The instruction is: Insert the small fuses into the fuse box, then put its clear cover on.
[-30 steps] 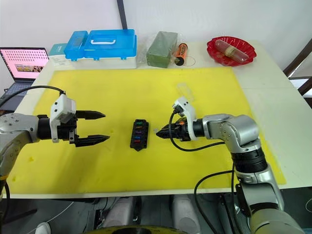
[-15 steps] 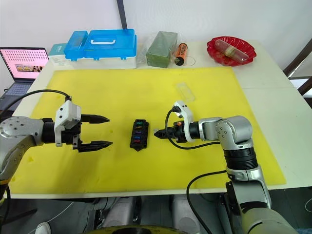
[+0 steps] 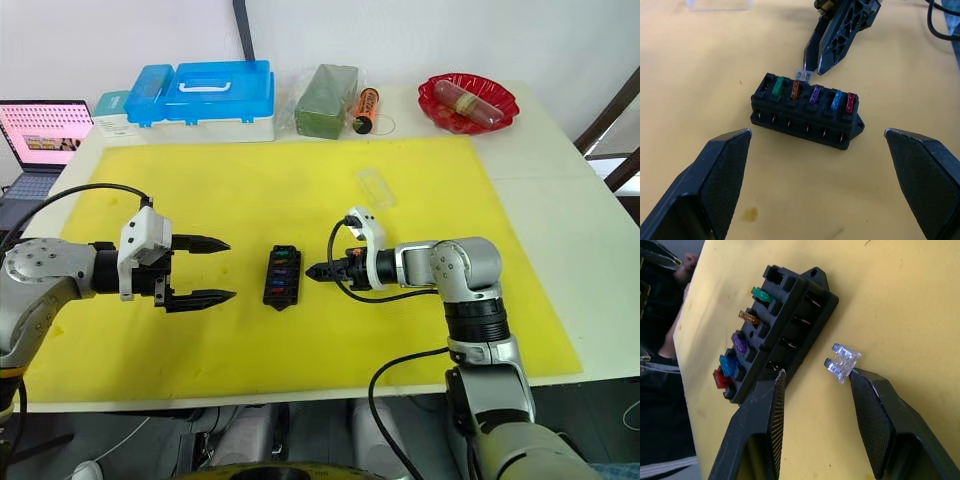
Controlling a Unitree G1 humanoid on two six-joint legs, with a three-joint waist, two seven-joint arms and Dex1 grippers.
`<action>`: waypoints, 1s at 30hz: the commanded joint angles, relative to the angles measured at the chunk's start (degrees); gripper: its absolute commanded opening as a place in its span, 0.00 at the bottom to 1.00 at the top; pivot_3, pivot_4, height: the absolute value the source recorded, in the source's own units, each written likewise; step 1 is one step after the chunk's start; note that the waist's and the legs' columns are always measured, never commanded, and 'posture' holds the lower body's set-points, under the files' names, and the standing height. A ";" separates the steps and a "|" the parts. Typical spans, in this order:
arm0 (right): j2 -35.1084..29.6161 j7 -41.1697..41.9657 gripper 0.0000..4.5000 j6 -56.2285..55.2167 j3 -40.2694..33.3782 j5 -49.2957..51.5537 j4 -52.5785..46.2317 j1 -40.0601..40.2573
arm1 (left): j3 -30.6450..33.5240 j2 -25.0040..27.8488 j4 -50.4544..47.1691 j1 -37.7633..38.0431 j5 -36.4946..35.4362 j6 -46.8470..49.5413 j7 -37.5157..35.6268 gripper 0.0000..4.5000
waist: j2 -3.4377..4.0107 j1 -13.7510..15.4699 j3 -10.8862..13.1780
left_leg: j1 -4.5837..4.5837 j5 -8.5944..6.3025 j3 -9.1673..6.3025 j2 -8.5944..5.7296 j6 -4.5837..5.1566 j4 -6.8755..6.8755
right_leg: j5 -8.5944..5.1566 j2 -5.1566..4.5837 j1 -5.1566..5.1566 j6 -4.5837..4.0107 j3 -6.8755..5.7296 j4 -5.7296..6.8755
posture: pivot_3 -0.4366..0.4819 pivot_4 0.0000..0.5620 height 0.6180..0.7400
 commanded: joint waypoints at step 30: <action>-16.72 8.39 0.01 -6.21 14.28 -1.39 -8.50 -12.04 | -1.18 -1.49 2.43 -2.91 1.74 -2.97 -0.13 1.00 | 0.05 -0.19 0.02 | -0.01 0.00 0.02 -0.01 0.00 -0.03 | -0.01 -0.01 -0.03 0.00 0.00 -0.03 | 0.48 0.27 1.00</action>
